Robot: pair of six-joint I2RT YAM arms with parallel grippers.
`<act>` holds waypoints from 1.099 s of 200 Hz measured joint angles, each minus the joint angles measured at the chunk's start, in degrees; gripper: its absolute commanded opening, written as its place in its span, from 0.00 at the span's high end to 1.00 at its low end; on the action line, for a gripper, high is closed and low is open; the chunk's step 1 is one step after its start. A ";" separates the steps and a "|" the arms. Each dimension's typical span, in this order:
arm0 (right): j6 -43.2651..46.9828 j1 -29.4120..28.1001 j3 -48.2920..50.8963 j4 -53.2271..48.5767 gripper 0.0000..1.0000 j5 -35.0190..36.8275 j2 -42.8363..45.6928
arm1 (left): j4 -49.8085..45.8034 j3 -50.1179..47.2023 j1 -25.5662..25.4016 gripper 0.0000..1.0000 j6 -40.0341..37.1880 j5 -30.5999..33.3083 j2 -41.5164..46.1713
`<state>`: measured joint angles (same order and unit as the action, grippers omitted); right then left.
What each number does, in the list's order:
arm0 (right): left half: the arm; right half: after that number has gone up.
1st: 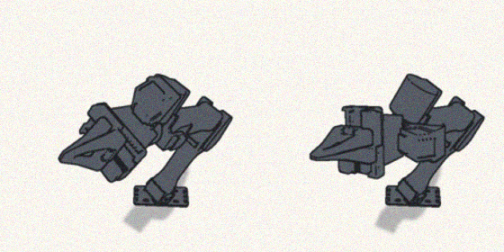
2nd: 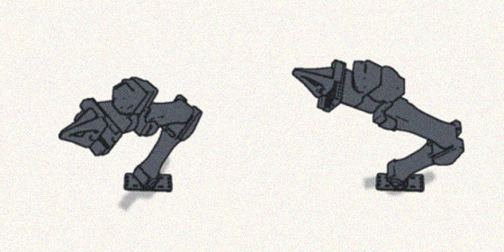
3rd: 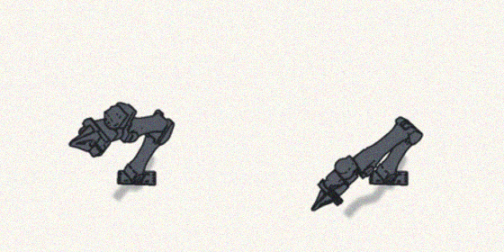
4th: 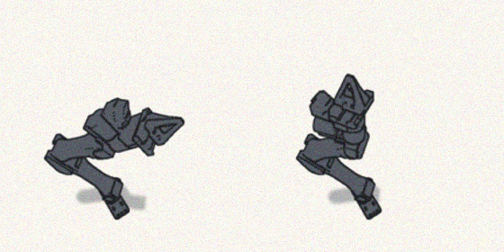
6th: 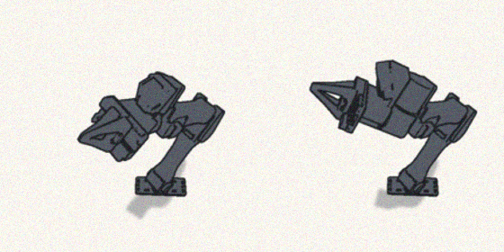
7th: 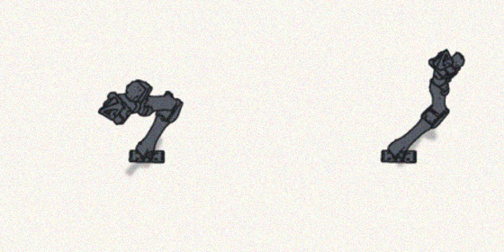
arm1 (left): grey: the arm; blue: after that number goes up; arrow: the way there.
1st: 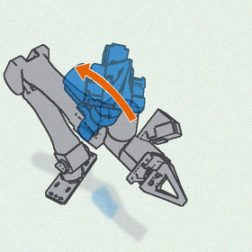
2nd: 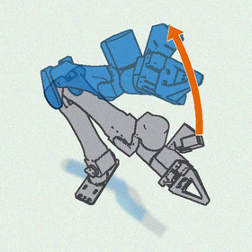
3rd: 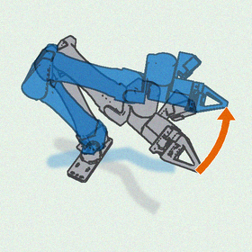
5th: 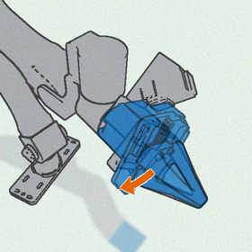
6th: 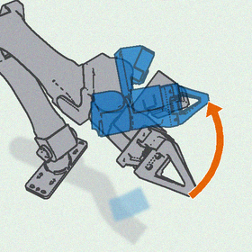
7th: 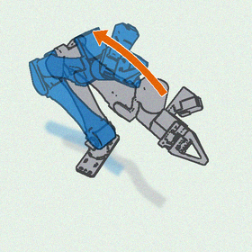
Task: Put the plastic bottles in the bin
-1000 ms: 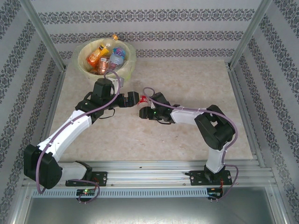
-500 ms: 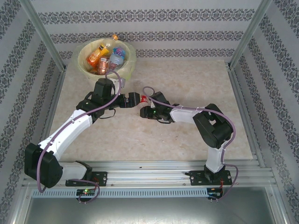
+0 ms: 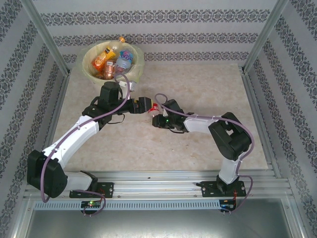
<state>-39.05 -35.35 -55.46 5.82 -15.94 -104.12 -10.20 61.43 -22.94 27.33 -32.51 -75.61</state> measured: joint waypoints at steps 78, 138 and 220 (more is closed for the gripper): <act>0.42 0.66 14.49 -0.52 0.67 1.92 16.83 | 2.21 0.11 0.00 0.00 0.00 -5.51 -1.81; 2.40 0.74 20.44 -3.45 0.67 3.04 26.97 | 6.71 -9.18 -0.44 0.00 7.78 -5.31 2.40; 3.41 0.74 23.30 -6.54 0.68 0.81 40.24 | 20.04 -22.38 -2.95 0.00 17.22 -4.59 7.32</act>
<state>-35.64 -34.61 -32.16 -0.71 -15.14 -63.88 9.85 39.05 -25.89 44.56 -37.10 -68.29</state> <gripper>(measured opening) 0.323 0.999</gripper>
